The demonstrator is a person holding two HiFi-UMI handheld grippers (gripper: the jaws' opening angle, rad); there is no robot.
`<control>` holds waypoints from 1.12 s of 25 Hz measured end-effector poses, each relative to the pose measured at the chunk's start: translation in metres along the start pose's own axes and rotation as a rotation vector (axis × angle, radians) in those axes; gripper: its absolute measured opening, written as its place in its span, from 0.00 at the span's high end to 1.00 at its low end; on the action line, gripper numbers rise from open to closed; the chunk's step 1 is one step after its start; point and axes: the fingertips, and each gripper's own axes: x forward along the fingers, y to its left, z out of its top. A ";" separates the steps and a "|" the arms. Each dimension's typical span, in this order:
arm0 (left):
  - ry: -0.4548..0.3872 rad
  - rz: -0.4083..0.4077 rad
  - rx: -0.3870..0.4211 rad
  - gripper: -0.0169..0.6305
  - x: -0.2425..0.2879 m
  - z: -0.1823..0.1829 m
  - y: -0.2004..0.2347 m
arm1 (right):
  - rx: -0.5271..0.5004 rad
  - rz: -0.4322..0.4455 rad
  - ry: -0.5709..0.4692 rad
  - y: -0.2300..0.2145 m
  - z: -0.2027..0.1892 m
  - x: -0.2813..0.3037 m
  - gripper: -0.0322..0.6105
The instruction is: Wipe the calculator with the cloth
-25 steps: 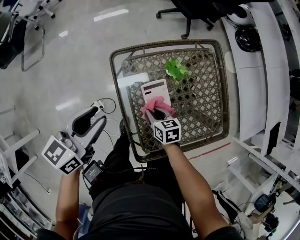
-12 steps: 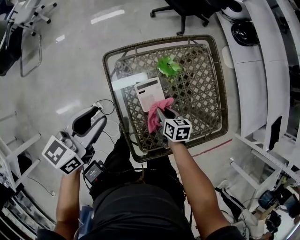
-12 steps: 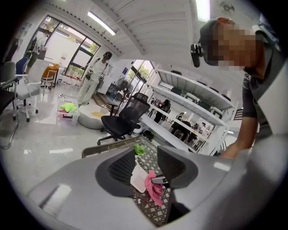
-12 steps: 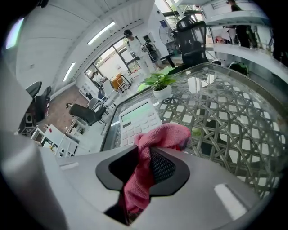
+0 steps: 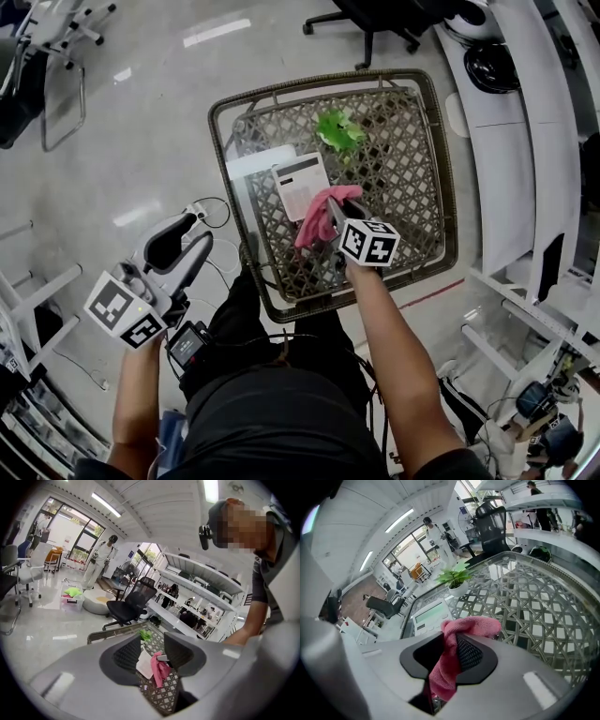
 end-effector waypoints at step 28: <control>-0.067 0.092 -0.052 0.67 -0.078 -0.028 0.027 | -0.207 0.101 0.002 0.112 0.037 0.060 0.83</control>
